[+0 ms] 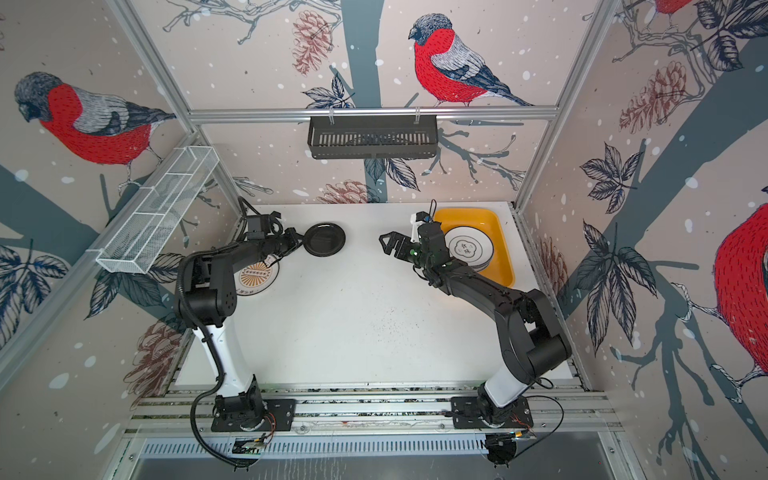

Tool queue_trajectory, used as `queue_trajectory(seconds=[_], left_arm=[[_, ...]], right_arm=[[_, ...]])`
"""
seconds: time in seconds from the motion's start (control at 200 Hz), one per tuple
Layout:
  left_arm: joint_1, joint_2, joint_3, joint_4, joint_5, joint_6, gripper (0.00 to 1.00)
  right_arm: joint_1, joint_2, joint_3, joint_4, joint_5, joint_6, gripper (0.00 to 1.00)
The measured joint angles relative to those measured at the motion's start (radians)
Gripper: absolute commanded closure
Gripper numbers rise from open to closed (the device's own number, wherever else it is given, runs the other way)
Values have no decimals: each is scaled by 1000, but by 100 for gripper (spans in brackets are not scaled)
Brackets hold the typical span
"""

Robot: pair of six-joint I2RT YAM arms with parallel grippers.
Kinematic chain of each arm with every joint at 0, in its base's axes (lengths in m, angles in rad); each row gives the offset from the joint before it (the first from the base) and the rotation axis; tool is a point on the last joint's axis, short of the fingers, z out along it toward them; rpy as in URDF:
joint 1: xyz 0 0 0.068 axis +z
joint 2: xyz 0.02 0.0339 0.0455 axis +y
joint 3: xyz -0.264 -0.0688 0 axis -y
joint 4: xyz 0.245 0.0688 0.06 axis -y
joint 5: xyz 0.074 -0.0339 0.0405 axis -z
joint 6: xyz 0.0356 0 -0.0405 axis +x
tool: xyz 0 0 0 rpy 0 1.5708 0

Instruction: Place the plates into the plastic bin on the countertop

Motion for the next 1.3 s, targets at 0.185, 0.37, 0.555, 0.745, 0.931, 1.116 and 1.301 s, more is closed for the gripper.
queue_trajectory(seconds=[0.185, 0.37, 0.555, 0.745, 0.931, 1.116, 1.301], left_arm=[[-56, -102, -80, 54, 37, -72, 94], [-166, -169, -90, 63, 43, -105, 94], [-278, -197, -89, 67, 42, -144, 94], [-365, -201, -68, 70, 40, -177, 94], [-411, -202, -45, 102, 42, -190, 94], [-420, -208, -45, 112, 43, -198, 94], [-422, -229, -45, 111, 42, -196, 93]], right_arm=[[-33, -57, -42, -6, 10, -1, 0], [-69, -104, -79, -12, 10, -4, 0], [-77, -135, -90, -23, -2, -11, 4], [-77, -134, -93, -29, -25, -19, 17], [-76, -116, -92, -30, -41, -13, 34], [-70, -103, -76, -34, -42, -8, 54], [-69, -89, -70, -49, -42, -3, 74]])
